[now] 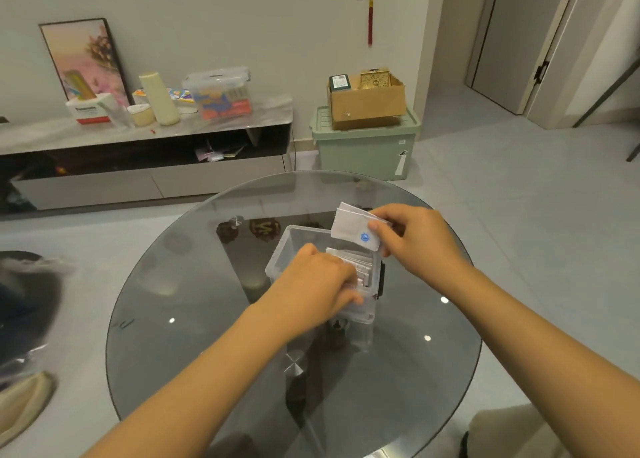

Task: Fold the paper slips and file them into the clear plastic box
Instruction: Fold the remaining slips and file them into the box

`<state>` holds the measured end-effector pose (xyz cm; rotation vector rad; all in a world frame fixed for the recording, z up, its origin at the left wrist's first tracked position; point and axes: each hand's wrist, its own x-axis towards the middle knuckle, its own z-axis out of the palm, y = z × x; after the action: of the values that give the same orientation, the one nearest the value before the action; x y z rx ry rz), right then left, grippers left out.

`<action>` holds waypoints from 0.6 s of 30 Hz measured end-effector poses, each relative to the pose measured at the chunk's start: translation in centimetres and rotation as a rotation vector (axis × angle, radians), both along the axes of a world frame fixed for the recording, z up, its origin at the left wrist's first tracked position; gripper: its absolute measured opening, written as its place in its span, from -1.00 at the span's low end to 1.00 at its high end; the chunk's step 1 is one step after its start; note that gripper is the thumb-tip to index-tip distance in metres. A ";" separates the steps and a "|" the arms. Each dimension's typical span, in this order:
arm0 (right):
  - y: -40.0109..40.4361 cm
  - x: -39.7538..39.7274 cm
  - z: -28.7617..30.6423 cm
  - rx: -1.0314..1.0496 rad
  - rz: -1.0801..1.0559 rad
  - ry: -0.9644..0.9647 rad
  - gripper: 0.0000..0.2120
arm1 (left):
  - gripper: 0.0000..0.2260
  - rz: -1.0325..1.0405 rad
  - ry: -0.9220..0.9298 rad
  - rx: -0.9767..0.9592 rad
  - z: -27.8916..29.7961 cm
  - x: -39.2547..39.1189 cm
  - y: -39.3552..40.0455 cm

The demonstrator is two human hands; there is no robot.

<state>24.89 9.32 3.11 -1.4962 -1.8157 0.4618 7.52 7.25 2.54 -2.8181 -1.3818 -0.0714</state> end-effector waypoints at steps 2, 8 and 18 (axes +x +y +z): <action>-0.4 -0.7 -0.1 0.021 0.036 -0.017 -0.84 | -0.68 0.035 -0.094 -0.040 -0.3 -0.7 -0.6; -0.8 -1.5 -0.6 0.141 0.040 -0.043 -0.85 | -0.30 0.069 -0.064 -0.025 -1.3 -1.3 -0.3; -0.1 -1.8 -1.5 0.144 -0.021 -0.104 -0.83 | -0.34 0.118 0.024 0.011 -2.0 -0.3 1.1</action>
<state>23.10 9.26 1.60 -1.4622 -1.8693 0.2417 7.21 8.37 0.49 -2.7128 -1.5333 -0.0448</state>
